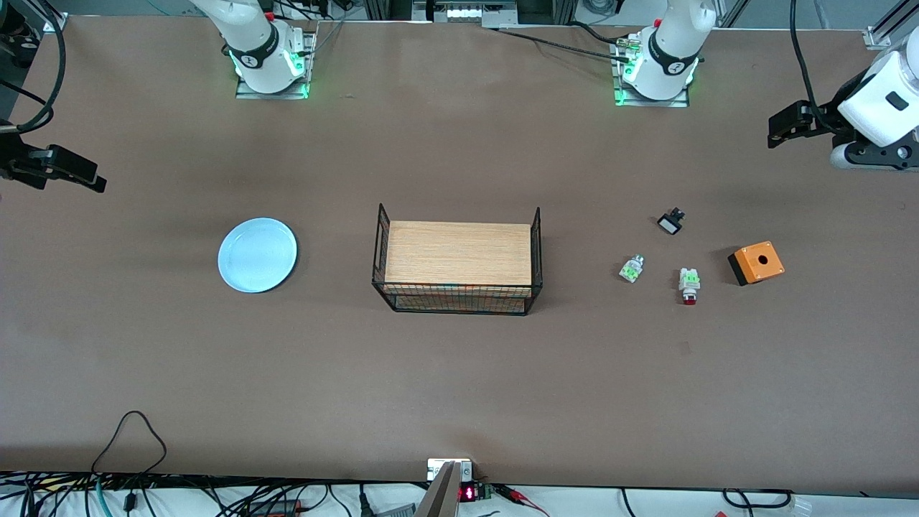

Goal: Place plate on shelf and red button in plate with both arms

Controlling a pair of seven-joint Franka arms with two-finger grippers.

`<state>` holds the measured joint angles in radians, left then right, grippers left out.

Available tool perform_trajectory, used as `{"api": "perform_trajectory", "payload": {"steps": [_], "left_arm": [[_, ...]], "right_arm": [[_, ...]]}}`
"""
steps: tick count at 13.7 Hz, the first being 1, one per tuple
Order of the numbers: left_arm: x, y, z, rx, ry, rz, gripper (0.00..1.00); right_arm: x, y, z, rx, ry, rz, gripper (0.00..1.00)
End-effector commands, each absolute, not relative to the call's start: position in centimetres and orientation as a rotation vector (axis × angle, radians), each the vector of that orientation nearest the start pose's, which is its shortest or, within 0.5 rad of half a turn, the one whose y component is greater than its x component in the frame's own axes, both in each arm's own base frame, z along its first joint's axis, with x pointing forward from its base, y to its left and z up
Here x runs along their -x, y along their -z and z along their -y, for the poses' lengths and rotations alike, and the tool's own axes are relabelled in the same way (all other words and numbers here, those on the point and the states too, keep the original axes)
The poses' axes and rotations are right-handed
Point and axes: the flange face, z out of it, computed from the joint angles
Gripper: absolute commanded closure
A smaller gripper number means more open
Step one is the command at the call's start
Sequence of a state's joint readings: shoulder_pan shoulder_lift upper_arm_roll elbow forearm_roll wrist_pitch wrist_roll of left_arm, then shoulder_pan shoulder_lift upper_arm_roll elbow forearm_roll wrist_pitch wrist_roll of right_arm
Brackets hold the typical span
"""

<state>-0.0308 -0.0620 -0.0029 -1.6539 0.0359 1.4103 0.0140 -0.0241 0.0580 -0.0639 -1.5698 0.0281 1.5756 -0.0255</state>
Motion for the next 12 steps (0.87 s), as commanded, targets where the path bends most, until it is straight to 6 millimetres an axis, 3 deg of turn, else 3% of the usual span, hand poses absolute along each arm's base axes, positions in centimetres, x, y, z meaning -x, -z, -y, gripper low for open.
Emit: {"api": "perform_trajectory", "payload": {"steps": [1, 5, 7, 10, 12], "left_arm": [[-51.2, -61.1, 1.0, 3.076, -0.265, -0.079, 0.00], [-51.2, -61.1, 1.0, 3.076, -0.265, -0.077, 0.00], [-51.2, -61.2, 1.0, 3.076, -0.262, -0.077, 0.00], [-51.1, -61.2, 1.0, 3.076, -0.265, -0.074, 0.00], [-51.2, -61.1, 1.0, 3.076, -0.265, -0.074, 0.00]], "right_arm": [[-56.4, -59.6, 4.5, 3.120, -0.082, -0.084, 0.00], [-57.4, -58.0, 4.0, 3.108, -0.082, -0.138, 0.00], [-58.9, -55.9, 2.1, 3.127, -0.084, -0.092, 0.00], [-61.2, -50.9, 1.9, 3.129, -0.088, -0.089, 0.00], [-62.2, -46.2, 2.7, 3.130, -0.115, -0.113, 0.00]]}}
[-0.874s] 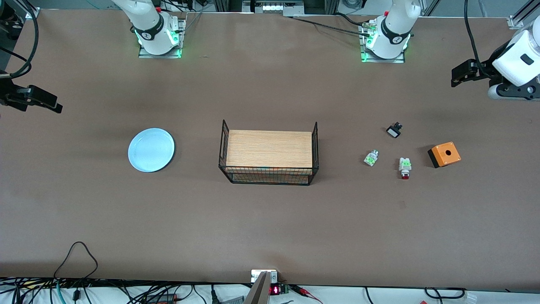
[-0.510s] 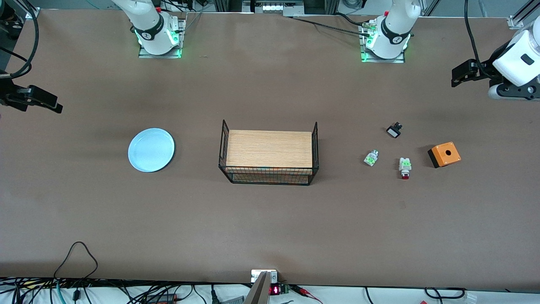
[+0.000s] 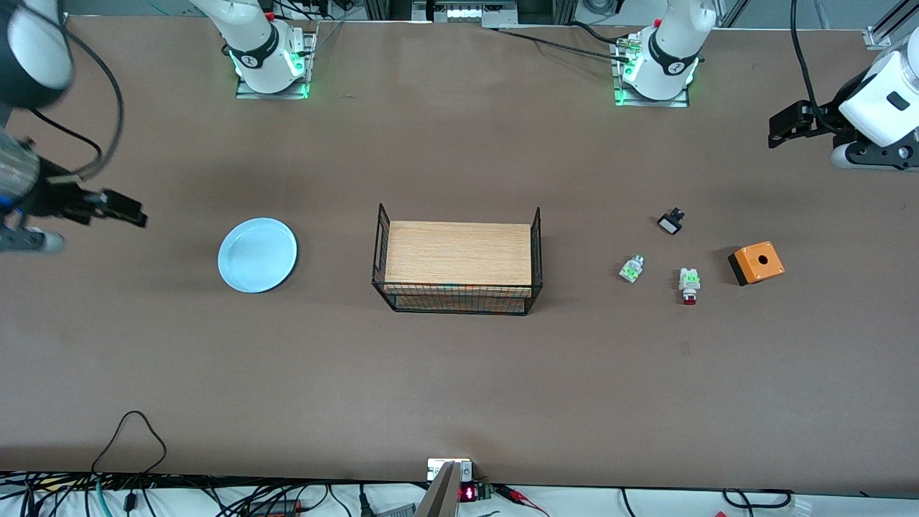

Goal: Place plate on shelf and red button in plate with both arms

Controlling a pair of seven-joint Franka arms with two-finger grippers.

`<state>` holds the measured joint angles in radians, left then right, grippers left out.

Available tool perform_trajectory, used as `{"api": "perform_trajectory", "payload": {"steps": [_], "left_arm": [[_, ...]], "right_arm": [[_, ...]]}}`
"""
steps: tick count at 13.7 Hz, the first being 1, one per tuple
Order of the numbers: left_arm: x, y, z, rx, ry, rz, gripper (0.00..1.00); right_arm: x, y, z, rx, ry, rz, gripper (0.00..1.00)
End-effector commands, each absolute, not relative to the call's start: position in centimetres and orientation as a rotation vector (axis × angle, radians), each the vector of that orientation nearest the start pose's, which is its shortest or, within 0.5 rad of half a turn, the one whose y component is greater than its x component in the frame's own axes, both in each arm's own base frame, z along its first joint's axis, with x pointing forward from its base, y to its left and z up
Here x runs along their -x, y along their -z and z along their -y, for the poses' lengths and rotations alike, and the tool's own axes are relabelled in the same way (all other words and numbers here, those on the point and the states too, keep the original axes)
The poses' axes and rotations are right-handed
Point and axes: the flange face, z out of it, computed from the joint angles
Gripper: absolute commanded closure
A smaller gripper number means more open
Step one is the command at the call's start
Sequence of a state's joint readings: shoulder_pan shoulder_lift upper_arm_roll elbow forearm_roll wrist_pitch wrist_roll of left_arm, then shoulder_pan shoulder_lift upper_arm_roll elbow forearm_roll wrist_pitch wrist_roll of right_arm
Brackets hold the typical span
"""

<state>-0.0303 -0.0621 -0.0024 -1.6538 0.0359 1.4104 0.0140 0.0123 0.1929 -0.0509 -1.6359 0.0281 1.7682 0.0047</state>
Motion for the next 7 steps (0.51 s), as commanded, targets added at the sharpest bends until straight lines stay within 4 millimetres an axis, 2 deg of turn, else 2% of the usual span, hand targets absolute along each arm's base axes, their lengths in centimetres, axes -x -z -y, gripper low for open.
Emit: {"api": "perform_trajectory", "payload": {"steps": [1, 4, 7], "left_arm": [[-51.2, -61.1, 1.0, 3.076, -0.262, -0.077, 0.00], [-51.3, -61.1, 0.9, 3.075, -0.262, -0.074, 0.00], [-51.4, -61.0, 1.0, 3.075, -0.257, -0.077, 0.00]], "right_arm": [[-62.1, -43.9, 3.1, 3.131, -0.105, -0.121, 0.00], [-60.4, -37.4, 2.8, 3.139, -0.041, -0.084, 0.00], [-57.5, -31.1, 3.0, 3.181, 0.015, -0.012, 0.00]]}}
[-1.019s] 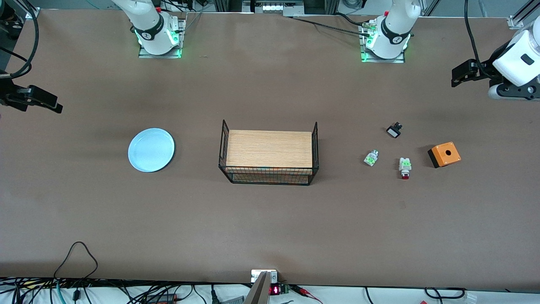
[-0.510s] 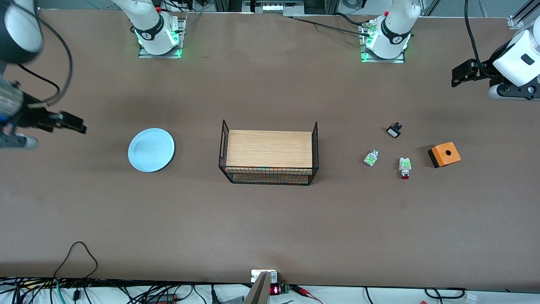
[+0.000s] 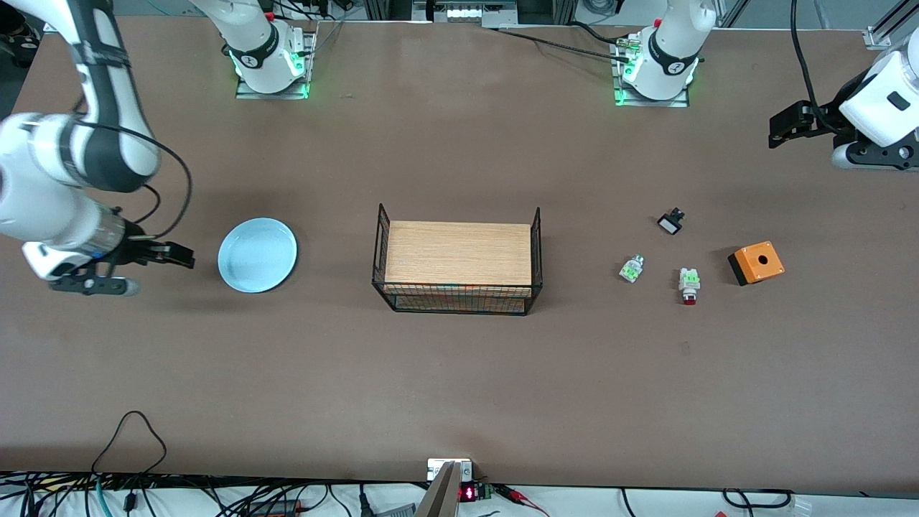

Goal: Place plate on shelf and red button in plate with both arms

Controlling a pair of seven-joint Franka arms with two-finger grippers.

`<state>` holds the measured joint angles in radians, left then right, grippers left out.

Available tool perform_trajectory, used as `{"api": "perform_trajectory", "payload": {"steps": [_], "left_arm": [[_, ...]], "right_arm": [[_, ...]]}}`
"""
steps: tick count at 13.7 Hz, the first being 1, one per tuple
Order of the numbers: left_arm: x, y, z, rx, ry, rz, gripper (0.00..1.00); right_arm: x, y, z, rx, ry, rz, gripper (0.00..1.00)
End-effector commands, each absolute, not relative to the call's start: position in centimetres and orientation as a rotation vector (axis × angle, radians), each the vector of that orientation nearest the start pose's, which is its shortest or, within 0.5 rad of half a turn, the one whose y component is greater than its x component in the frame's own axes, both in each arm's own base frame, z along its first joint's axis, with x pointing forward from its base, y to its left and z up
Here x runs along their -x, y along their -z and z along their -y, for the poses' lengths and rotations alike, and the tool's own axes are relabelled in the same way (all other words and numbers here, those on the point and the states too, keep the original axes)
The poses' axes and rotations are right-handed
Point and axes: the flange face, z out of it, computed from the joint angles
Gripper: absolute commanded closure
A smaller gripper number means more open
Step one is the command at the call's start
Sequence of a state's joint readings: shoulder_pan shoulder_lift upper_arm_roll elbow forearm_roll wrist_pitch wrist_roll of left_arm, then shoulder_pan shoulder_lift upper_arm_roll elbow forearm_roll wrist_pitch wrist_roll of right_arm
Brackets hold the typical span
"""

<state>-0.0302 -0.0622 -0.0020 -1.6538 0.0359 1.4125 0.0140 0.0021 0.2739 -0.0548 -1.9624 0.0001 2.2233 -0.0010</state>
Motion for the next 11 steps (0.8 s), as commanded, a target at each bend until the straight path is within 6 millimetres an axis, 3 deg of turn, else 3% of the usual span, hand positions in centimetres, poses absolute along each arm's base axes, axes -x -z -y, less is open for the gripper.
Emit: {"api": "perform_trajectory", "payload": {"steps": [1, 8, 11], "left_arm": [[-51.4, -60.9, 1.0, 3.075, -0.257, -0.077, 0.00], [-51.9, -60.7, 1.2, 3.079, -0.227, -0.077, 0.00], [-52.0, -60.3, 1.2, 3.079, -0.227, -0.077, 0.00]], "right_arm": [[-56.9, -30.0, 3.0, 3.199, 0.006, 0.045, 0.00], [-53.2, -23.2, 3.0, 3.218, -0.122, 0.154, 0.00], [-52.4, -20.3, 4.0, 3.210, -0.189, 0.125, 0.00]]}}
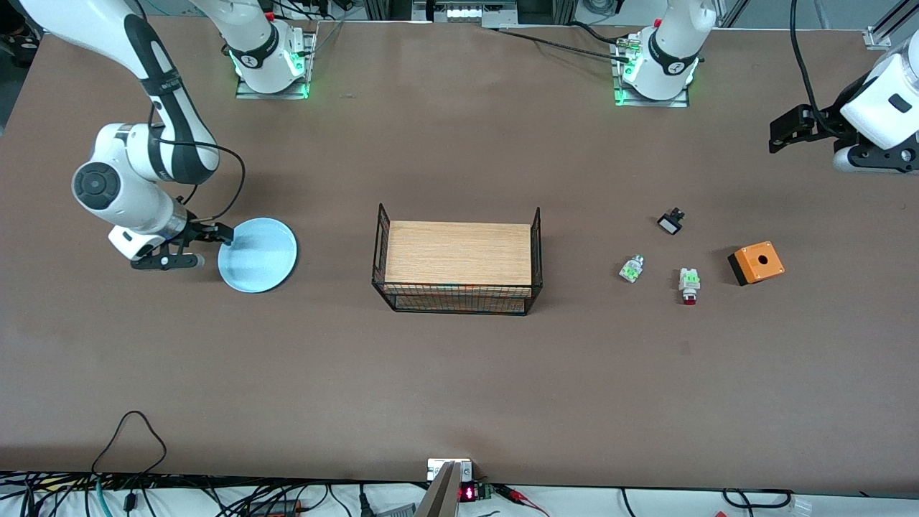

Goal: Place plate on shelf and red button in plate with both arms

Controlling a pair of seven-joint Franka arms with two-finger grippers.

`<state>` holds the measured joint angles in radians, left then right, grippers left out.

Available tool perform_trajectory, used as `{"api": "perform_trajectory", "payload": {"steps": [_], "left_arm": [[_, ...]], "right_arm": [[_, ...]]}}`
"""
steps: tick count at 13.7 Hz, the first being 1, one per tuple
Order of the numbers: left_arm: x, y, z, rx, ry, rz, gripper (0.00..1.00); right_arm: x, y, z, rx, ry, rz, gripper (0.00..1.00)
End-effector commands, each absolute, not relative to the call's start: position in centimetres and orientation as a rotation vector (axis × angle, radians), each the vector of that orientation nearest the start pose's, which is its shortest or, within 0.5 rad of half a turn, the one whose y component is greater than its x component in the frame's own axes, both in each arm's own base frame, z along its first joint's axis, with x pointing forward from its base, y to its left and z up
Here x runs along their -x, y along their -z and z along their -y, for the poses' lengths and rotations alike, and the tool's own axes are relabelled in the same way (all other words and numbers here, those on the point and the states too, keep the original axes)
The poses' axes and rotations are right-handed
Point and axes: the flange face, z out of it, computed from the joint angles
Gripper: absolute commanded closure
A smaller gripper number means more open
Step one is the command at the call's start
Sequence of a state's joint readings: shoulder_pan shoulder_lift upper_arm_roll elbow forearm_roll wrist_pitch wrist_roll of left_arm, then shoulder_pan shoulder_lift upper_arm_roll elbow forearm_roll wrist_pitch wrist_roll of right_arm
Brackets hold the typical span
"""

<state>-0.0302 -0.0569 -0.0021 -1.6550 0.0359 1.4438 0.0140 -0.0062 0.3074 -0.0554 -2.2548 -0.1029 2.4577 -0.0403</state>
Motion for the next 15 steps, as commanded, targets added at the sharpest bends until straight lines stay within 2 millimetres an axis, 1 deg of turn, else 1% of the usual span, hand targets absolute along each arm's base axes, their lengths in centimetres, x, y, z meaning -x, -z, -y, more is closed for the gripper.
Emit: {"api": "perform_trajectory", "payload": {"steps": [1, 2, 3, 4, 6, 7, 8, 9, 10, 11, 13, 14, 15], "left_arm": [[-52.0, -60.3, 1.2, 3.079, -0.227, -0.077, 0.00], [-51.9, -60.2, 1.2, 3.079, -0.238, -0.077, 0.00], [-51.8, -60.3, 1.1, 3.079, -0.241, -0.077, 0.00], [-51.8, -60.3, 1.2, 3.079, -0.241, -0.079, 0.00], [-51.9, -60.1, 1.2, 3.079, -0.246, -0.082, 0.00], [-51.9, -59.5, 1.1, 3.077, -0.267, -0.082, 0.00], [-51.7, -59.2, 1.1, 3.076, -0.279, -0.082, 0.00], [-51.6, -59.3, 1.1, 3.075, -0.288, -0.084, 0.00], [-51.4, -59.5, 1.1, 3.074, -0.298, -0.086, 0.00], [-51.1, -59.8, 1.1, 3.077, -0.298, -0.081, 0.00], [-51.1, -60.0, 1.2, 3.084, -0.296, -0.081, 0.00], [-51.3, -59.7, 1.4, 3.082, -0.301, -0.089, 0.00], [-51.3, -59.8, 1.8, 3.082, -0.298, -0.100, 0.00]], "right_arm": [[-52.3, -19.4, 4.0, 3.209, -0.199, 0.129, 0.00], [-52.2, -18.7, 4.0, 3.207, -0.211, 0.126, 0.00], [-52.1, -18.5, 4.1, 3.206, -0.213, 0.124, 0.06], [-52.2, -18.5, 4.3, 3.207, -0.211, 0.117, 0.24], [-52.4, -18.6, 4.3, 3.205, -0.202, 0.082, 0.33], [-52.5, -18.6, 4.4, 3.205, -0.195, 0.077, 0.34], [-52.5, -18.6, 4.3, 3.205, -0.185, 0.078, 0.42], [-52.5, -18.3, 4.3, 3.205, -0.194, 0.081, 0.49], [-52.4, -18.1, 4.3, 3.204, -0.199, 0.079, 0.53], [-52.3, -17.8, 4.3, 3.203, -0.206, 0.077, 0.60], [-52.1, -17.0, 4.4, 3.199, -0.231, 0.071, 0.78], [-51.9, -16.5, 4.4, 3.198, -0.245, 0.071, 0.94], [-51.9, -16.5, 4.4, 3.198, -0.248, 0.071, 1.00]]}}
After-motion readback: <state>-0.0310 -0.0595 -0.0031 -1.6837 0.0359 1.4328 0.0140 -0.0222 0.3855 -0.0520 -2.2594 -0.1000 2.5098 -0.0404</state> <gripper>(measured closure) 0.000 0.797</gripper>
